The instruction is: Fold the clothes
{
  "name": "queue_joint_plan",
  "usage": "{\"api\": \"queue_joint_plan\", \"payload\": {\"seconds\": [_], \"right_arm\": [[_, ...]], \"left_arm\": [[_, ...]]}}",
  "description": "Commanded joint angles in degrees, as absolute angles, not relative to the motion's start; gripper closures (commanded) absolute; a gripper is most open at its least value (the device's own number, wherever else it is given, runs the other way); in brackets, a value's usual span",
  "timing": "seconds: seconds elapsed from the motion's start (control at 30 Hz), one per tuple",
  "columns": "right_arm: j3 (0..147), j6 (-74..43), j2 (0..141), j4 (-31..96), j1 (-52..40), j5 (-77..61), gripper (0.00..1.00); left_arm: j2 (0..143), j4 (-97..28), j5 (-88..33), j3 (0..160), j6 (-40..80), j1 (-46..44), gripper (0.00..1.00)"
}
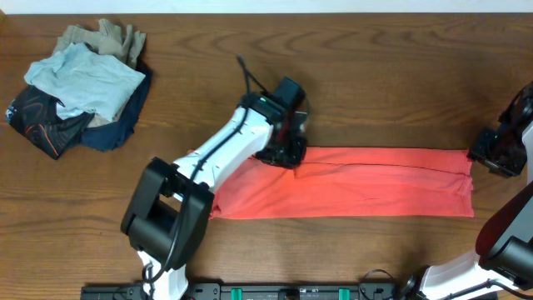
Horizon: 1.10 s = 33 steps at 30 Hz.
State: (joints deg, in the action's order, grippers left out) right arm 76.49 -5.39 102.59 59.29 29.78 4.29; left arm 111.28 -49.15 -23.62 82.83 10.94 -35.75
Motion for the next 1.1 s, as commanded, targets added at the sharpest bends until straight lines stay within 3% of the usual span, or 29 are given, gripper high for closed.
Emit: {"api": "queue_joint_plan", "payload": {"seconds": [0.0,0.07,0.13,0.33,0.57,0.77,1.07], "right_arm": [[76.6,-5.1,101.4,59.4,30.2,4.1,0.51],[76.6,-5.1,101.4,59.6,30.2,4.1,0.51],[76.6,-5.0,101.4,59.6,30.2,4.1,0.51],[76.3,0.0,101.4,59.7,30.2,4.0,0.44],[70.6,9.8,101.4,55.8,30.2,4.0,0.38],[62.3,19.2,101.4,47.8,30.3,2.5,0.39],[53.8,19.4,101.4,39.2,31.1,-3.3,0.41]], "left_arm": [[112.1,-48.7,-23.9,82.3,8.6,-38.0,0.71],[112.1,-48.1,-23.9,82.3,8.6,-38.9,0.56],[112.1,-47.4,-23.9,82.3,8.6,-39.3,0.5],[111.9,-47.2,-22.7,82.4,8.6,-37.1,0.49],[109.5,-47.9,-19.6,82.5,8.8,-27.7,0.49],[108.3,-49.4,-19.6,82.5,12.4,-18.9,0.49],[108.3,-51.1,-19.6,82.5,13.4,-12.3,0.49]]}}
